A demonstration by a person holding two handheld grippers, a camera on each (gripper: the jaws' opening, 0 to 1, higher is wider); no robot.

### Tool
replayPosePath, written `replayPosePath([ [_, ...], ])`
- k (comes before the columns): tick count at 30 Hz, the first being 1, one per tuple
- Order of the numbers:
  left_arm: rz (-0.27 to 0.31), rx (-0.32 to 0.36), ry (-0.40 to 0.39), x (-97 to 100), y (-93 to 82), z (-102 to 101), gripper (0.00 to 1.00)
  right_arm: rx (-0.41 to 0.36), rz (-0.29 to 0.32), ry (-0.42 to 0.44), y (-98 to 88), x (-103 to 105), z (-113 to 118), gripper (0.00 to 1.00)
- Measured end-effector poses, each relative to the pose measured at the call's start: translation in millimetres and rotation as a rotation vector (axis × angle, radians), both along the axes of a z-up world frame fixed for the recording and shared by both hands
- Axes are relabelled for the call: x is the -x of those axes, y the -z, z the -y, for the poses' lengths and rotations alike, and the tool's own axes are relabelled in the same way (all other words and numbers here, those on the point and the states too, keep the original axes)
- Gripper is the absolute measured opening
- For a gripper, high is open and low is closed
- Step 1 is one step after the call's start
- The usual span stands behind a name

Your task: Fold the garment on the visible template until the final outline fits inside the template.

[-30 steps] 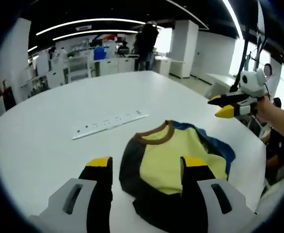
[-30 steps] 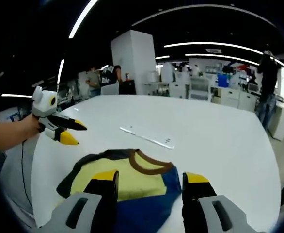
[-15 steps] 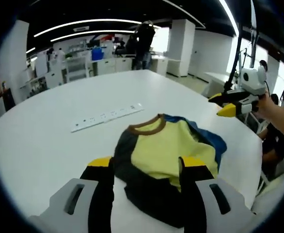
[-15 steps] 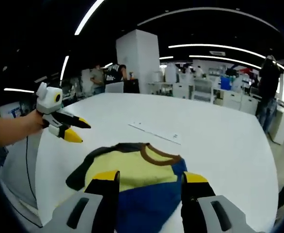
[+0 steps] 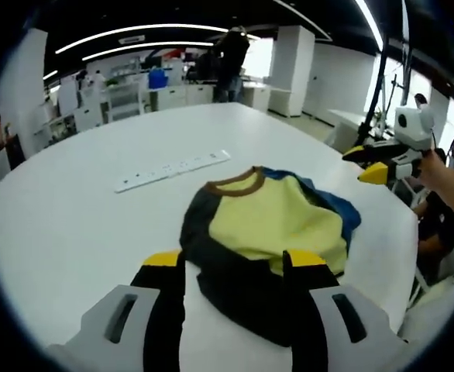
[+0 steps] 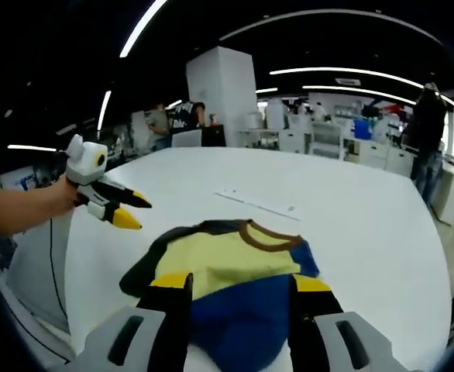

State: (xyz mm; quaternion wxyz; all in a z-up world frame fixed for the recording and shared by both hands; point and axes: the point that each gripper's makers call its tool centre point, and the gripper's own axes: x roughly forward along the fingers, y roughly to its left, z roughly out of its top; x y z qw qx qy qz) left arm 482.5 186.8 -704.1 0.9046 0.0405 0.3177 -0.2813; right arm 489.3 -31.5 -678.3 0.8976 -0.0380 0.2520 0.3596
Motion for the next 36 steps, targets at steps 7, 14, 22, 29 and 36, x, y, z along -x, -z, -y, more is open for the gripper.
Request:
replayPosePath([
  [7, -0.059, -0.003, -0.023, 11.7, 27.1, -13, 0.45, 0.002, -0.014, -0.016, 6.0, 8, -5, 0.46],
  [14, -0.1, -0.016, -0.022, 20.6, 47.2, -16, 0.42, 0.0, -0.032, -0.029, 15.4, 15, -10, 0.44],
  [22, -0.141, -0.014, -0.026, 28.9, 65.2, -15, 0.39, 0.007, -0.082, -0.061, 34.4, 30, -17, 0.38],
  [29, -0.159, -0.019, -0.028, 33.7, 75.8, -15, 0.37, 0.018, -0.124, -0.101, 50.7, 43, -27, 0.28],
  [36, -0.176, -0.015, -0.027, 38.7, 84.3, -13, 0.33, 0.02, -0.162, -0.136, 63.2, 53, -36, 0.17],
])
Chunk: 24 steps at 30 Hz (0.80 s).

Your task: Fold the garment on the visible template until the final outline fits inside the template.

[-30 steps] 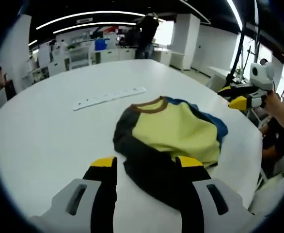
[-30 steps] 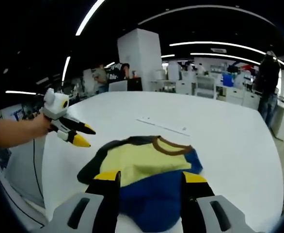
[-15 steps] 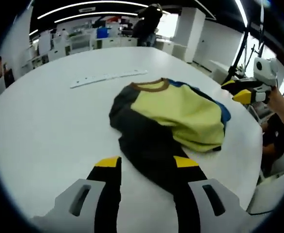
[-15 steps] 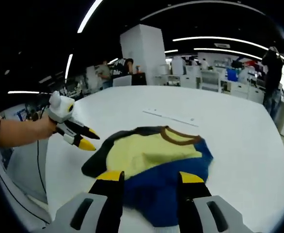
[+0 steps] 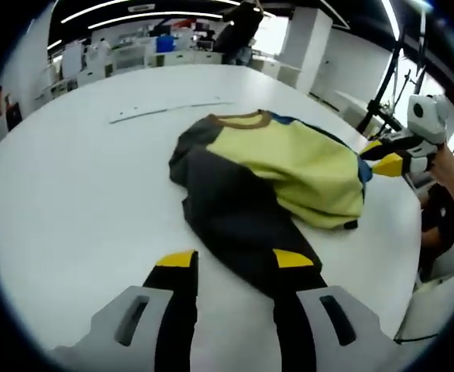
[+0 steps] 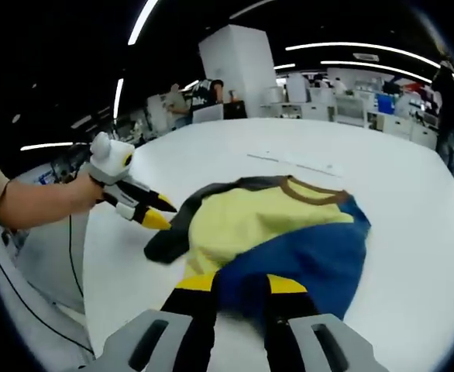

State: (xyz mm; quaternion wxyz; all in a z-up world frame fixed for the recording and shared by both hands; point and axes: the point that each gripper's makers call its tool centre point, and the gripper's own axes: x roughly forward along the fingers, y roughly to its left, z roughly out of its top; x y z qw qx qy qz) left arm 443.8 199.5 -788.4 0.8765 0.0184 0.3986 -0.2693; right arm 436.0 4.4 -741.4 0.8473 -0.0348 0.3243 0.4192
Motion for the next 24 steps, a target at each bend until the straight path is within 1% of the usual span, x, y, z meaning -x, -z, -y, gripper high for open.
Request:
replayPosePath([
  [4, -0.014, 0.011, 0.002, 3.6, 4.2, 2.9, 0.29, 0.011, -0.015, -0.018, 7.3, 4.2, -3.1, 0.12],
  [9, -0.018, 0.017, -0.002, 4.3, 5.8, 4.0, 0.24, 0.006, -0.025, -0.018, 11.1, 4.4, -4.6, 0.06],
  [13, -0.025, 0.032, 0.007, 5.3, 6.4, 6.7, 0.14, 0.001, -0.022, -0.019, 10.6, 3.9, -5.3, 0.01],
  [16, -0.028, 0.037, 0.014, 5.4, 6.0, 7.5, 0.06, 0.004, -0.013, -0.02, 9.1, 2.7, -3.9, 0.0],
  [19, -0.025, 0.034, 0.018, 4.2, 4.9, 6.3, 0.02, 0.001, -0.013, -0.019, 7.5, 1.9, -1.3, 0.0],
  [24, -0.028, 0.035, 0.022, 3.7, 4.4, 6.3, 0.0, -0.007, -0.01, -0.011, 4.3, 0.6, 2.8, 0.0],
])
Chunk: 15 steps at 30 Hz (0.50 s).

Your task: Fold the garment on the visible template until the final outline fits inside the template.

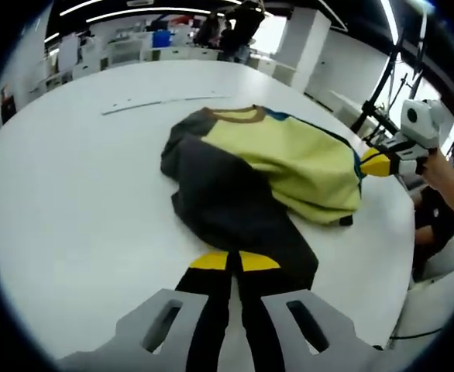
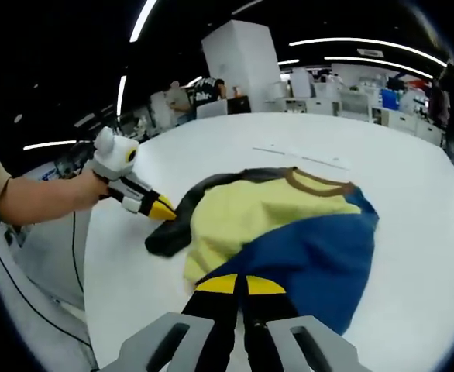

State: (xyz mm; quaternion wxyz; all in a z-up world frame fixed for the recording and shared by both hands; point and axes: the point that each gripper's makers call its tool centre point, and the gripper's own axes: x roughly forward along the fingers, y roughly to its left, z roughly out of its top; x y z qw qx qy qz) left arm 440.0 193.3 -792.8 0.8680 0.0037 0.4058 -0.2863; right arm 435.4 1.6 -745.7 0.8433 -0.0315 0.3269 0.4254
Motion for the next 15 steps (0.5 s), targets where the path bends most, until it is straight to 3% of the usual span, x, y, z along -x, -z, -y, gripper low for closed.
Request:
replayPosePath([
  [15, 0.03, -0.002, -0.035, -4.5, -9.5, -17, 0.0, -0.034, 0.046, 0.06, -23.2, -15, 26, 0.0],
])
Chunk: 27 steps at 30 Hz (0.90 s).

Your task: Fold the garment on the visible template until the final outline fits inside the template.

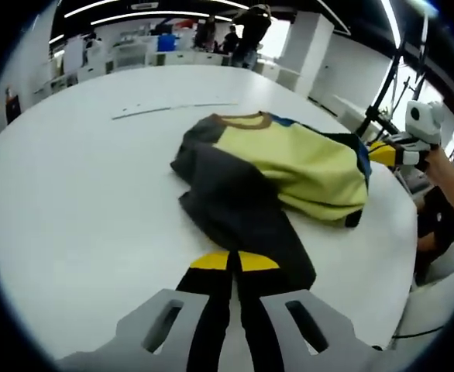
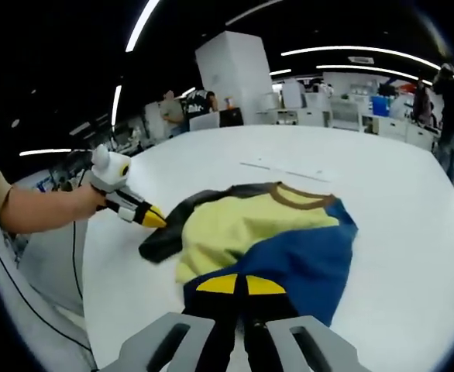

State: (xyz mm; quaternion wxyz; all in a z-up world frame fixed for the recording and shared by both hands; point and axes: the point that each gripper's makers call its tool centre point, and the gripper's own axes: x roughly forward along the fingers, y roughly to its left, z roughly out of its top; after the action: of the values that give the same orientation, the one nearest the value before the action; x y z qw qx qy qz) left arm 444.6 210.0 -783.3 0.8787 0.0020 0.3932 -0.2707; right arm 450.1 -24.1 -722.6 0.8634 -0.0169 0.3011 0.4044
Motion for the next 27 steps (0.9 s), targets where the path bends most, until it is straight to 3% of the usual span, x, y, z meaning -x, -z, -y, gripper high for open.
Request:
replayPosePath([
  [12, 0.032, -0.023, -0.071, -5.3, -15.0, -31, 0.0, 0.007, 0.017, 0.071, -10.0, -16, 39, 0.0],
  [27, 0.049, -0.067, -0.128, -13.8, -22.7, -68, 0.0, 0.081, 0.028, 0.175, -10.0, -37, 106, 0.0],
])
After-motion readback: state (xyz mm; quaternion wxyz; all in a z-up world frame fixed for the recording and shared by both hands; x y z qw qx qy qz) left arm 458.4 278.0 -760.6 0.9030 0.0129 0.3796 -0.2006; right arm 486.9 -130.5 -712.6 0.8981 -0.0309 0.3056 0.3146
